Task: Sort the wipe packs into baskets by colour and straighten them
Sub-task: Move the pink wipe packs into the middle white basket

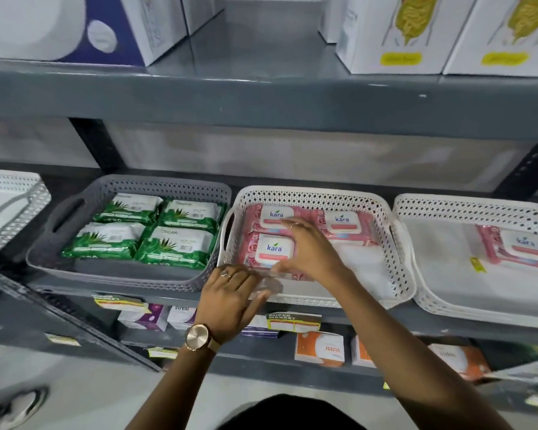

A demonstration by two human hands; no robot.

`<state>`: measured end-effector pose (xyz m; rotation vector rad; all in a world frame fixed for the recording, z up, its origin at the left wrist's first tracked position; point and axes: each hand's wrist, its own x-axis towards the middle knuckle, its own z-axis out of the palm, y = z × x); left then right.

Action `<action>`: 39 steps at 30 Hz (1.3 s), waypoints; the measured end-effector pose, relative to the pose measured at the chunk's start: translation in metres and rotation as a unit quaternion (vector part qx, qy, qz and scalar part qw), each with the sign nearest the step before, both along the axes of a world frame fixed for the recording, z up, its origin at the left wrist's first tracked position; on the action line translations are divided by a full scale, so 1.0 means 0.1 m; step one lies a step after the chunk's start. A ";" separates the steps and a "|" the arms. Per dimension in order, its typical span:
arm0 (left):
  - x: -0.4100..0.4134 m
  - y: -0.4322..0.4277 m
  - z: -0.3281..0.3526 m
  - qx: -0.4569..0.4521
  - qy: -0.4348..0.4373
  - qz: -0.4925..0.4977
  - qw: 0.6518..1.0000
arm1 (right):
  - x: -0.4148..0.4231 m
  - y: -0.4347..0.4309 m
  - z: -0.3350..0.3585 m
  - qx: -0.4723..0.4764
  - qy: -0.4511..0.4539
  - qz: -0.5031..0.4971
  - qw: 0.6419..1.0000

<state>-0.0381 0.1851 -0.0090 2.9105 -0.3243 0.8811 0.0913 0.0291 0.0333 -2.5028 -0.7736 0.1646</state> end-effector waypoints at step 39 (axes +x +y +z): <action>0.29 -1.24 -0.04 -0.020 -0.024 0.028 0.999 | 0.25 -3.01 0.18 -0.145 0.074 -0.325 0.932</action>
